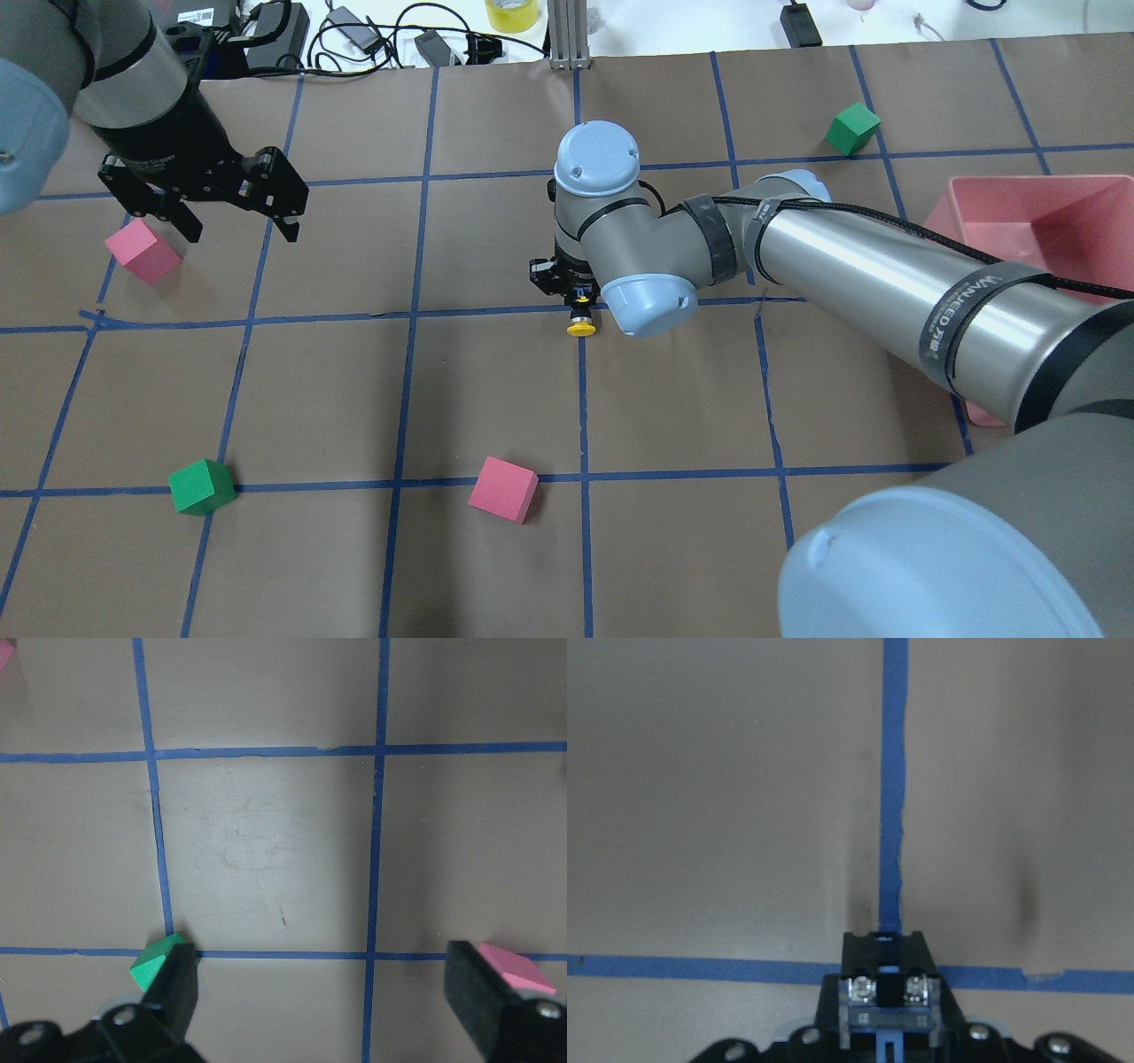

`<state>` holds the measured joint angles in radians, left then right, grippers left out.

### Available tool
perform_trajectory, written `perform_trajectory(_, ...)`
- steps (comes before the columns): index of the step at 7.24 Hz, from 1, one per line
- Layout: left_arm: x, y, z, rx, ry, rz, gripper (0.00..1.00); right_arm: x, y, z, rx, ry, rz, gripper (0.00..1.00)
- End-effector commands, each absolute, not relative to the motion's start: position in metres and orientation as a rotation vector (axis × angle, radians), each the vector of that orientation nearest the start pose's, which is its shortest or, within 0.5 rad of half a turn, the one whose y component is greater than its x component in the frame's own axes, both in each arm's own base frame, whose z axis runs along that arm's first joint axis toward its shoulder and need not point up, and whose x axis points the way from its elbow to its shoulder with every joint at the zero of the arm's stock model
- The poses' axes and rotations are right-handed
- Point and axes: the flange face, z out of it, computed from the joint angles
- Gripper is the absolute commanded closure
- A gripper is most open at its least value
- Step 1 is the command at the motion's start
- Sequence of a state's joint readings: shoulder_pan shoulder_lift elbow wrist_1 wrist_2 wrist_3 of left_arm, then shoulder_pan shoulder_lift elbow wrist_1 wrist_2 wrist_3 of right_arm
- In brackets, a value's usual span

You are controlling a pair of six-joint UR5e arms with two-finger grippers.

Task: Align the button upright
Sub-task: 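Set the button down on the grid, open and raise the right gripper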

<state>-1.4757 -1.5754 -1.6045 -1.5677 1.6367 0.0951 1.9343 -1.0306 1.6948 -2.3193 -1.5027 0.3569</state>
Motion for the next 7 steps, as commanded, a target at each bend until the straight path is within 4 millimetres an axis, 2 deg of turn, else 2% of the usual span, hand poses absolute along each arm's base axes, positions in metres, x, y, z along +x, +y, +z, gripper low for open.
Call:
perform_trajectory(1,-0.080,-0.500,0.470,0.002,3.079,0.064,0.00,0.358,-0.543,0.192,-0.028,3.035,-0.072,0.84)
perform_trajectory(2,-0.080,-0.500,0.470,0.002,3.079,0.064,0.00,0.357,-0.542,0.190,-0.033,3.039,-0.067,0.66)
perform_trajectory(3,-0.080,-0.500,0.470,0.002,3.079,0.064,0.00,0.355,-0.537,0.182,-0.032,3.048,-0.045,0.38)
perform_trajectory(5,-0.080,-0.500,0.468,0.002,3.079,0.071,0.00,0.355,-0.536,0.185,-0.032,3.042,-0.049,0.14)
perform_trajectory(6,-0.081,-0.498,0.464,0.005,3.079,0.080,0.00,0.356,-0.537,0.190,-0.042,3.038,-0.059,0.06)
perform_trajectory(7,-0.081,-0.498,0.463,0.005,3.079,0.082,0.00,0.356,-0.540,0.213,-0.120,3.026,-0.114,0.01)
